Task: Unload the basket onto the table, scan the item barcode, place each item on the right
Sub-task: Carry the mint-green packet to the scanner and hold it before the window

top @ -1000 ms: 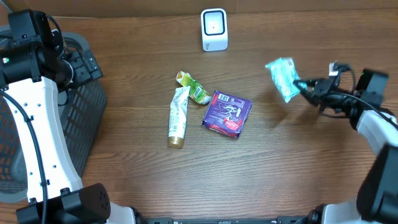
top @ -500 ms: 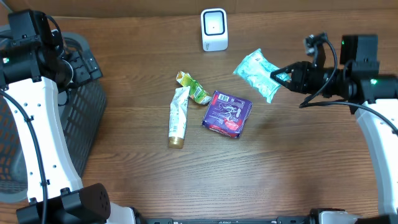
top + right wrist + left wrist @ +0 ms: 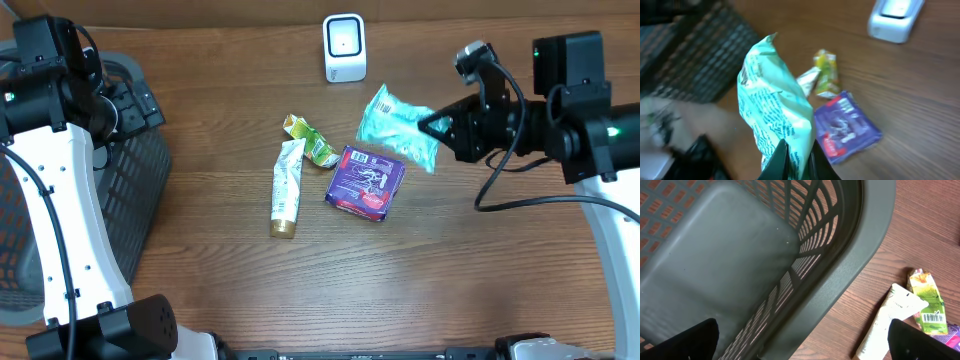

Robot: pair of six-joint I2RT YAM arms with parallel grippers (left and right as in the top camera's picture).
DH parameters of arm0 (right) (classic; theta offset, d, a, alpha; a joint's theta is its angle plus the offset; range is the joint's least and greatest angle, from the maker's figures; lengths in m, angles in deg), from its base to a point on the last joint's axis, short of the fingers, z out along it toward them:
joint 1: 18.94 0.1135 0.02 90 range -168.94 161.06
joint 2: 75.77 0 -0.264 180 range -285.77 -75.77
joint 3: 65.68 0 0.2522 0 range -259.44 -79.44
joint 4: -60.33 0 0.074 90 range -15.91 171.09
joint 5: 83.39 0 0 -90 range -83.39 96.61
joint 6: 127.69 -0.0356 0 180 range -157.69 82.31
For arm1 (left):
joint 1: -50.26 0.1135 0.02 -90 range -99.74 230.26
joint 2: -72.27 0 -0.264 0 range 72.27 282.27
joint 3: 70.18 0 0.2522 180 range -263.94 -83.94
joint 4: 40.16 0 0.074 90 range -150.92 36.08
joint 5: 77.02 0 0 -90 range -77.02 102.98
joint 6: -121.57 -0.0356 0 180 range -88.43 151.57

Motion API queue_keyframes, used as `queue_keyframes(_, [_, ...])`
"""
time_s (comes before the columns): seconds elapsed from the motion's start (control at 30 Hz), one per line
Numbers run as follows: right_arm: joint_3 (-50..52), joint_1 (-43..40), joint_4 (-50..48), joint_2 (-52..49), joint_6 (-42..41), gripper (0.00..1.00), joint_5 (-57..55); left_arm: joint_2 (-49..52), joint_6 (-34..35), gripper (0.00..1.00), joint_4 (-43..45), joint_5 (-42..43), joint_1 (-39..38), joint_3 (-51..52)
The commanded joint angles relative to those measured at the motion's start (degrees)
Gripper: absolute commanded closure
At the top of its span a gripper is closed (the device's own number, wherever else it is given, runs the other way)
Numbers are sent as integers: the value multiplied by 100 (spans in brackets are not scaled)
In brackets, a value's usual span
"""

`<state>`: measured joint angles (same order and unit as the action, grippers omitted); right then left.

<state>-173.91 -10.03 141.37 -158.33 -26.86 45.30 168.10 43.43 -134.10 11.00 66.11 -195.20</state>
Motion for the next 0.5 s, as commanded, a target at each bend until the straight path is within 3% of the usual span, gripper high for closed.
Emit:
queue_keyframes(0.0, [-144,501,-520,-46,-1366,97,-1945,28,59,1,4,28,24,-44])
queue_keyframes(0.13, [-382,1322,-942,-645,-1952,97,-4179,28,57,0,4,28,24,-44])
queue_keyframes(0.3, [-1768,1779,-721,-2118,-1980,97,-5816,28,59,0,4,28,24,-44])
queue_keyframes(0.43, [-2455,1985,-1158,-2922,-1521,96,-7298,28,59,1,2,28,24,-44])
queue_keyframes(0.47, [-2452,2052,-1585,-3106,-1075,96,-7772,28,59,1,4,28,24,-44])
